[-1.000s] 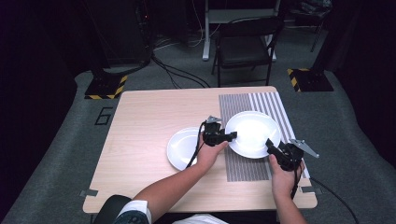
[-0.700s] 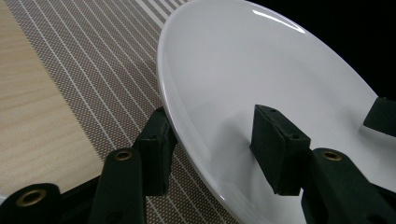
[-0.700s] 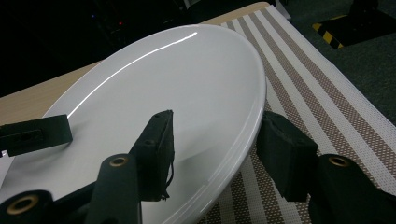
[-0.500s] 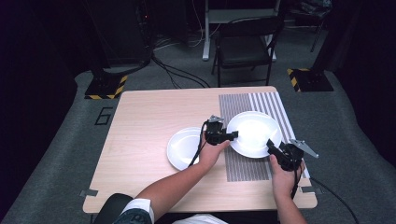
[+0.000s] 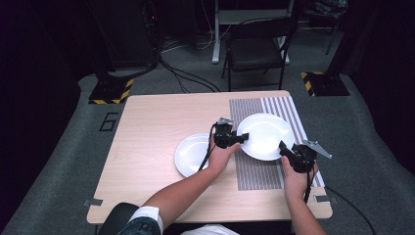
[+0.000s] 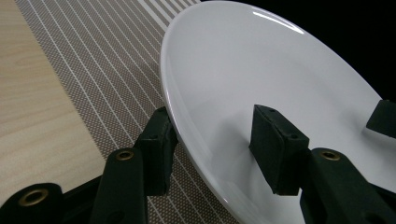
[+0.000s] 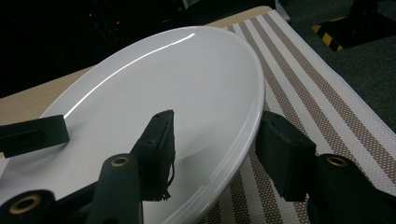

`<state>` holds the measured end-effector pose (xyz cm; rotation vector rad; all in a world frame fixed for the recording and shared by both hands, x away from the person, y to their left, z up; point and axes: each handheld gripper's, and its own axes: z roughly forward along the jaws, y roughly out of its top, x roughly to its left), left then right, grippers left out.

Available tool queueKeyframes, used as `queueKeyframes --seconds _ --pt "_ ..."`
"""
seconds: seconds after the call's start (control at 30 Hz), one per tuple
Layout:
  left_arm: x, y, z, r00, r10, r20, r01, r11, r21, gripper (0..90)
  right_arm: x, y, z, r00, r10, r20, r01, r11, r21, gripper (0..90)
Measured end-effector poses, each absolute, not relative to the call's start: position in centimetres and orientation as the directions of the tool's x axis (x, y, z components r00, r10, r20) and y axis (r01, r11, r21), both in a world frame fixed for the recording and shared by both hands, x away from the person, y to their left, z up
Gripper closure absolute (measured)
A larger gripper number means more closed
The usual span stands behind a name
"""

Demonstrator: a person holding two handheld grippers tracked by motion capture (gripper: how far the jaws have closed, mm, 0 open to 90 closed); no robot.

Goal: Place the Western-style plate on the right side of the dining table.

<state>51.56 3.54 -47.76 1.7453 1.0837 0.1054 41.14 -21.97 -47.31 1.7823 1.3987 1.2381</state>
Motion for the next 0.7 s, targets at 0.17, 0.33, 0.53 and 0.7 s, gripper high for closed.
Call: queueKeyframes --seconds 0.17,0.33,0.53,0.7 --pt "52.2 3.4 -47.7 0.584 0.706 -0.401 0.604 -0.048 0.795 51.1 42.0 -22.1 -47.6 0.027 0.951 0.309 0.448 -0.288 0.846 47.0" --pt "52.5 2.9 -48.1 0.579 0.707 -0.407 0.614 -0.05 0.788 51.1 42.4 -22.4 -47.6 0.033 0.951 0.307 0.445 -0.289 0.847 47.1" --pt "52.6 2.3 -48.8 0.584 0.714 -0.387 0.616 -0.079 0.784 51.1 42.4 -22.8 -48.0 0.038 0.954 0.296 0.437 -0.282 0.854 47.1" --pt "52.7 1.9 -49.3 0.581 0.717 -0.385 0.623 -0.087 0.777 51.1 42.4 -23.0 -48.3 0.047 0.957 0.286 0.439 -0.277 0.854 47.1"
